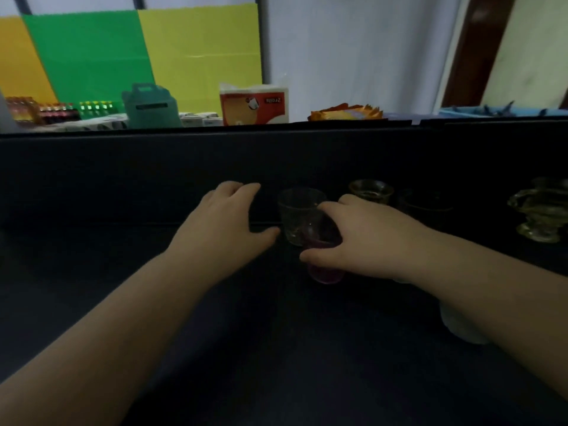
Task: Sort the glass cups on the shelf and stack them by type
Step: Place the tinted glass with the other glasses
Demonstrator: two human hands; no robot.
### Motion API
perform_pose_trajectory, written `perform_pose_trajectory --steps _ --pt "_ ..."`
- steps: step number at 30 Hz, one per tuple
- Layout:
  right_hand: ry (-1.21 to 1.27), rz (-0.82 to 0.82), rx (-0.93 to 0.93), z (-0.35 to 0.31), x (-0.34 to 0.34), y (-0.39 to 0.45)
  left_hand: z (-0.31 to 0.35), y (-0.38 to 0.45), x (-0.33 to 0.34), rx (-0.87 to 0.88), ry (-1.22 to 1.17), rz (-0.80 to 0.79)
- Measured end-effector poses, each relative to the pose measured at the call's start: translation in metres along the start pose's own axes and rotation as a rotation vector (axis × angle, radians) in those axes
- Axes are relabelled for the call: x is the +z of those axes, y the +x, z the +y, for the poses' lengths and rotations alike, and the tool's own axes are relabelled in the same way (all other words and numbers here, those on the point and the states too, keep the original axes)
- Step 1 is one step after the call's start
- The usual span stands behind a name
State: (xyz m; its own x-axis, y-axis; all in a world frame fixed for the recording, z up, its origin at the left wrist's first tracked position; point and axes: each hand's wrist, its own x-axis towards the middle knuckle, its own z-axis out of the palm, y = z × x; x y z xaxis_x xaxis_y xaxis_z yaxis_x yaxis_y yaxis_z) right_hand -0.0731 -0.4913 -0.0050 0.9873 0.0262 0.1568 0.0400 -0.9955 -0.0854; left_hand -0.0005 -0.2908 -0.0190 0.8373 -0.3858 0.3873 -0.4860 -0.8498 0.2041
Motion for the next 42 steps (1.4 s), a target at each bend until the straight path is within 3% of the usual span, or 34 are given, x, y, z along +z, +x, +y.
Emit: perform_pose_trajectory --steps 8,13,29,34,42 --pt "0.152 0.199 0.085 0.003 -0.014 -0.037 0.036 0.075 0.043 0.102 -0.058 -0.107" --pt "0.209 0.279 0.169 -0.002 -0.018 -0.059 0.044 0.086 0.059 0.037 -0.061 -0.159" --pt "0.198 0.389 0.224 -0.010 -0.037 -0.131 0.039 -0.011 -0.001 0.179 -0.147 -0.025" --pt "0.211 0.408 0.278 0.020 -0.058 -0.191 0.087 -0.057 -0.027 0.252 -0.196 0.037" --pt "0.163 0.397 0.489 0.112 -0.078 -0.317 0.234 -0.121 -0.030 0.433 -0.281 0.052"
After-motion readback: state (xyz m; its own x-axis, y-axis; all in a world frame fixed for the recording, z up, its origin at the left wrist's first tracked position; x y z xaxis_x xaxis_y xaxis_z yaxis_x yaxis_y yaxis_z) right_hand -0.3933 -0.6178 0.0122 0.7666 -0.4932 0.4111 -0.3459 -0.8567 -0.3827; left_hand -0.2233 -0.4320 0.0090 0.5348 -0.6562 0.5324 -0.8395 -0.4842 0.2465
